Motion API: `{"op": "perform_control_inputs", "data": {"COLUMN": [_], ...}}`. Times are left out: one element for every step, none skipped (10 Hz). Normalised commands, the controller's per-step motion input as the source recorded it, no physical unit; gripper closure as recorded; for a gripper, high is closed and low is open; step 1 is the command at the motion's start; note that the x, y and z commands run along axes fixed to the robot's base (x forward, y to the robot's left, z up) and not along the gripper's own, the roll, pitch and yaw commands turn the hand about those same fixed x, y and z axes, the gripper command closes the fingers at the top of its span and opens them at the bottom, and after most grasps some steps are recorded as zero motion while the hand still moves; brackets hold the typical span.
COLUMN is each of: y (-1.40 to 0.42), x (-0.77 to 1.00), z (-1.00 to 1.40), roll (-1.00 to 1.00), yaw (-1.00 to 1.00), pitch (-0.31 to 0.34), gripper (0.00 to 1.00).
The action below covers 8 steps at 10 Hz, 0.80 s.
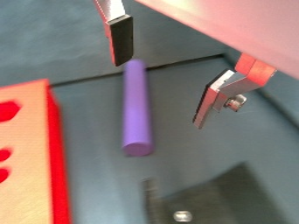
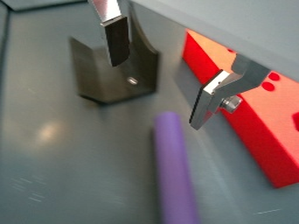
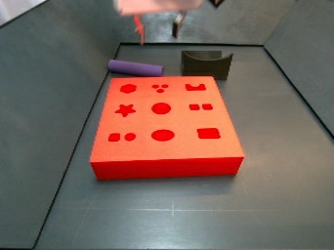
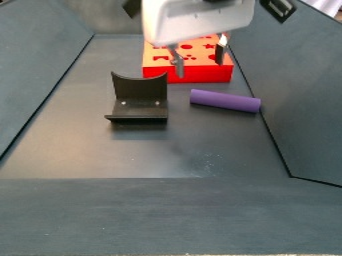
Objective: Pick up the round object. Move up. Place the round object on the fixture. Regrasp the round object. Move to above the board. Insert the round object.
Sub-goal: Pick up the round object.
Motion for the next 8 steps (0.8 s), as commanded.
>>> {"op": "perform_control_inputs", "data": {"y": [-0.63,-0.45,0.0,0.23,0.28,0.12,0.0,0.0], "x": [-0.49,-0.59,-0.39,-0.3,-0.19,-0.26,-0.26,-0.34], "z": [-0.85,-0.8,-0.72,-0.55,-0.34,-0.36,-0.41,-0.33], "roll": [0.21,0.2,0.15,0.0,-0.01,-0.03,0.0,-0.03], "yaw": [0.46,0.51,0.4,0.42,0.43,0.45,0.4,0.29], "pitch": [-0.034,-0.169,-0.234,-0.243,-0.174,-0.234,-0.244,-0.22], "gripper": [0.0,0.0,0.0,0.0,0.0,0.0,0.0,0.0]}}
